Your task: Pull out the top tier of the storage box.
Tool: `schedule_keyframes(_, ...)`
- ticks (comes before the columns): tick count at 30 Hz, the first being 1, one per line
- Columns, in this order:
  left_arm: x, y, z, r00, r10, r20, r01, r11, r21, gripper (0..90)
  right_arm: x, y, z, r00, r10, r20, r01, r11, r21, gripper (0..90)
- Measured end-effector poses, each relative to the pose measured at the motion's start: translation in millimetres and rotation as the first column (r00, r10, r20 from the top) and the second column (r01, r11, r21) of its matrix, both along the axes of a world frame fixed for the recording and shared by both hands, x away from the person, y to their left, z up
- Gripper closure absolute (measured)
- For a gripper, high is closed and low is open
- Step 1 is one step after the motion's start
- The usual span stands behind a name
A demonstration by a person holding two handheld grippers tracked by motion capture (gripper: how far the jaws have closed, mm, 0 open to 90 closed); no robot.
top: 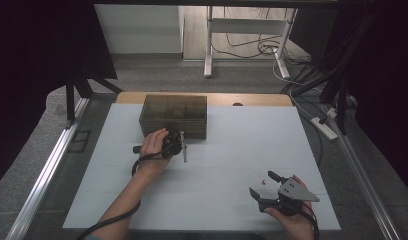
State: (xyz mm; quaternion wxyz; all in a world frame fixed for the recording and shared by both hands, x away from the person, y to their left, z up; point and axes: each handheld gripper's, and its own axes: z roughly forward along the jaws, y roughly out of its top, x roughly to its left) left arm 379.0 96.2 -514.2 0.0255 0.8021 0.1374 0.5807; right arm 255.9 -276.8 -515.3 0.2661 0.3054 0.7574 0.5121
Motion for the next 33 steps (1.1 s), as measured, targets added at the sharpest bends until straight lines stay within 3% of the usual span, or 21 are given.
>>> schedule_keyframes(33, -6.1, -0.2, -1.2, 1.0, -0.002, 0.009, 0.002, 1.0, 0.005, 81.6, 0.1, 0.3, -0.1, 1.0, -0.001, 0.002, 0.001, 1.0, -0.002, 12.6)
